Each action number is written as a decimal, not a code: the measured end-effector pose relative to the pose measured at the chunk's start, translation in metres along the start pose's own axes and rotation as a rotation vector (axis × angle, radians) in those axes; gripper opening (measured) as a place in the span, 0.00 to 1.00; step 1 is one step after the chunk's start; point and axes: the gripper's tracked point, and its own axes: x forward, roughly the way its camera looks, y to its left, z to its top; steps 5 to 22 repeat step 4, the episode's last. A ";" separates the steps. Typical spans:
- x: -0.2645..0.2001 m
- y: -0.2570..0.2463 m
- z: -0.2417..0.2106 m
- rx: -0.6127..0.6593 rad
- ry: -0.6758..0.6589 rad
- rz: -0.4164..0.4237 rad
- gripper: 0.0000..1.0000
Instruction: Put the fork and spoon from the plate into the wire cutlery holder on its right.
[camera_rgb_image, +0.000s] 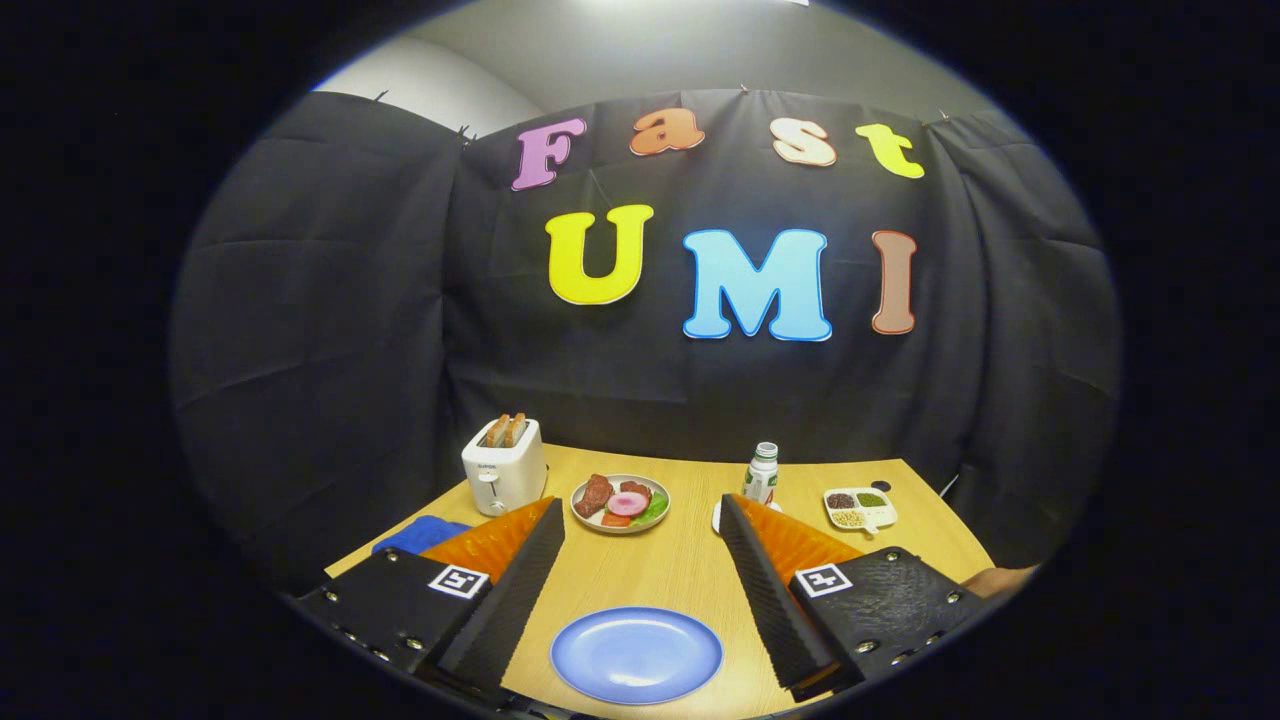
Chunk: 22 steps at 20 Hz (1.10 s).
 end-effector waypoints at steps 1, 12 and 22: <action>0.000 0.001 0.003 -0.003 -0.008 -0.006 0.96; 0.003 0.020 0.008 0.015 -0.047 0.016 0.96; 0.003 0.020 0.008 0.015 -0.047 0.016 0.96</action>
